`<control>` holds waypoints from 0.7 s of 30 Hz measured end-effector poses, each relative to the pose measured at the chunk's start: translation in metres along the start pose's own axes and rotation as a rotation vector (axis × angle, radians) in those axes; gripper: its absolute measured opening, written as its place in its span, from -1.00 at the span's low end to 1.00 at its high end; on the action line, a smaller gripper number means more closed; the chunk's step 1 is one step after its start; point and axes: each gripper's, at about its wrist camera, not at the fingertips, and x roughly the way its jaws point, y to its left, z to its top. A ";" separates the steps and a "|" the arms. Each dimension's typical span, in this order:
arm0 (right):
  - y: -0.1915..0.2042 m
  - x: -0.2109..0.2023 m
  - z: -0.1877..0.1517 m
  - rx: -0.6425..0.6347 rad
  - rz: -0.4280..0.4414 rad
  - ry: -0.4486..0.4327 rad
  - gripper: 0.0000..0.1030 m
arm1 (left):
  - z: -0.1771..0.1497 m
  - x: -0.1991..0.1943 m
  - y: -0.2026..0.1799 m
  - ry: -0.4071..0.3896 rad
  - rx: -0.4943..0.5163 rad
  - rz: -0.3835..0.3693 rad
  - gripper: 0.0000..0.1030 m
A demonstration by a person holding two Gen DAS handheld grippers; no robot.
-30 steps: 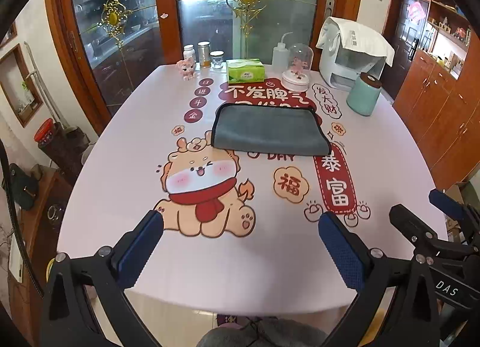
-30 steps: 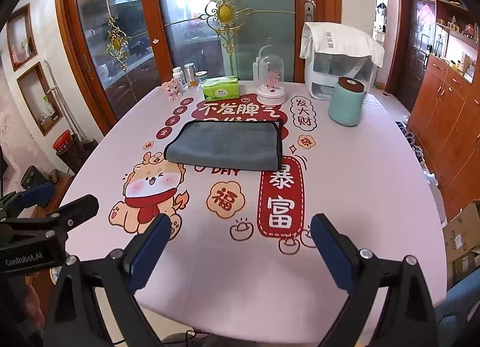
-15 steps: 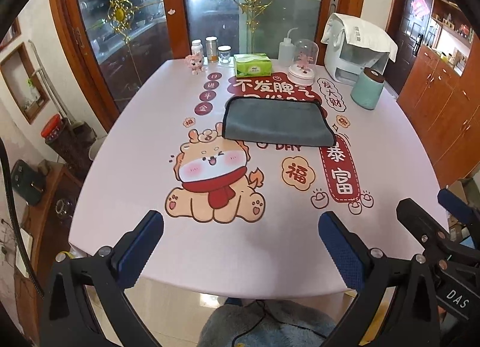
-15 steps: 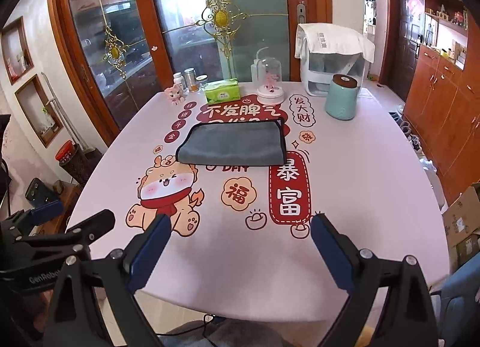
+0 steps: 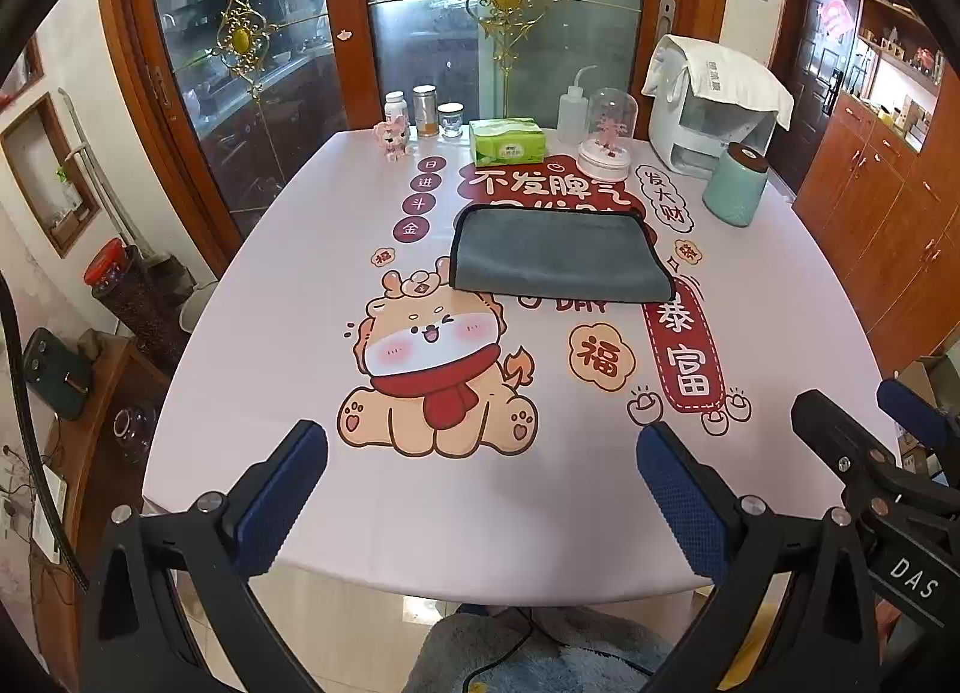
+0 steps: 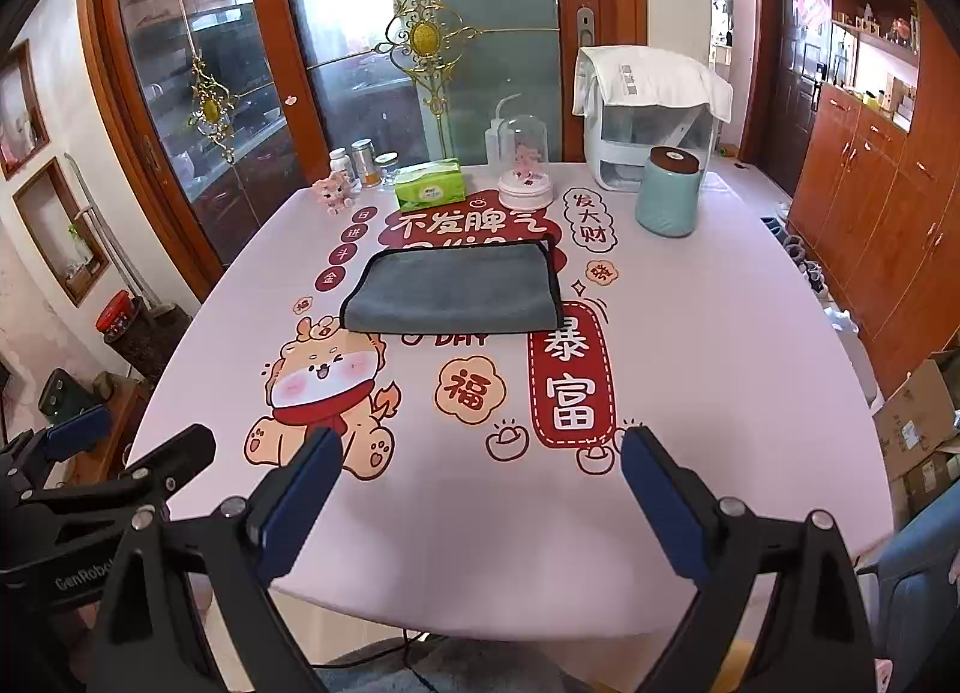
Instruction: Fold towel
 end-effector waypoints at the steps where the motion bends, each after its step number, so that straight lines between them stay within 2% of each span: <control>1: 0.000 0.000 0.000 -0.002 -0.001 -0.001 0.84 | -0.001 0.000 0.000 -0.002 -0.001 -0.001 0.99; 21: -0.003 0.004 -0.002 0.011 -0.015 0.011 0.84 | -0.002 0.007 -0.001 0.011 -0.001 0.004 0.99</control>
